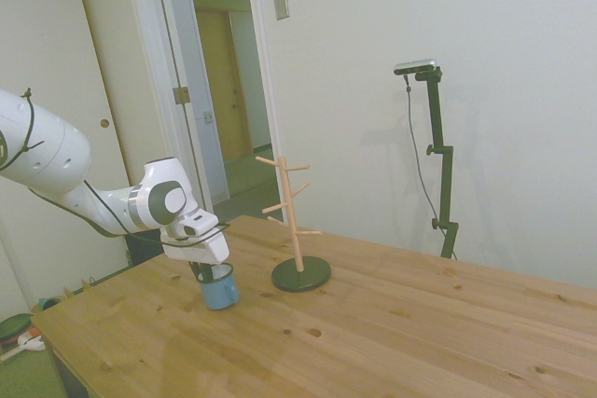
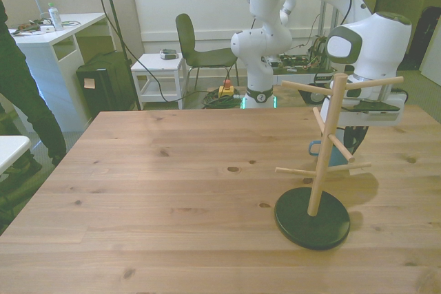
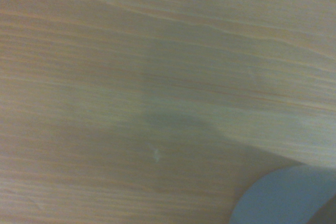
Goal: Hang the mug
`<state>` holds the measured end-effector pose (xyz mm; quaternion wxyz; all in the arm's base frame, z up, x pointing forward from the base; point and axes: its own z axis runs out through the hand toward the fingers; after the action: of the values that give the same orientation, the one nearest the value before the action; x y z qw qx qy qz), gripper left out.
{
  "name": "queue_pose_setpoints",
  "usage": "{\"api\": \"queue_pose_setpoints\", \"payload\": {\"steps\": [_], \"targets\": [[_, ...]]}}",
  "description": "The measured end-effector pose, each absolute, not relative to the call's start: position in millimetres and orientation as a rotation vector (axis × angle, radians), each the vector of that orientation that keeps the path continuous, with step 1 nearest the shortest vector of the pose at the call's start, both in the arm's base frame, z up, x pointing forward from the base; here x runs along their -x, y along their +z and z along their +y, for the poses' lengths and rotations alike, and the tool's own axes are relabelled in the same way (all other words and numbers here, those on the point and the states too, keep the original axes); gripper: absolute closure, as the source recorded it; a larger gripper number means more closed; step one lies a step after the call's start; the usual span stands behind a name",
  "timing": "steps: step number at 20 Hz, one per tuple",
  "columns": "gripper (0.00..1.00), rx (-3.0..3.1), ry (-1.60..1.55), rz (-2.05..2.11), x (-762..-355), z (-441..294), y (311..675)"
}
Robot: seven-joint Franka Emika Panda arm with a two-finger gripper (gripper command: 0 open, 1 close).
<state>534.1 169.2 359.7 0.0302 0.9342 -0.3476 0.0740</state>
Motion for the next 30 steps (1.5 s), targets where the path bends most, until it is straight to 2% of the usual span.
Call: {"api": "queue_pose_setpoints", "payload": {"steps": [3,10,14,30], "targets": [[1.00,-2.873,0.240,-1.054,-532,152,380],[1.00,-2.856,0.331,-0.990,-505,128,464],[1.00,-2.856,0.378,-0.999,-509,112,495],[1.00,-2.875,0.436,-1.062,-516,87,537]]}}
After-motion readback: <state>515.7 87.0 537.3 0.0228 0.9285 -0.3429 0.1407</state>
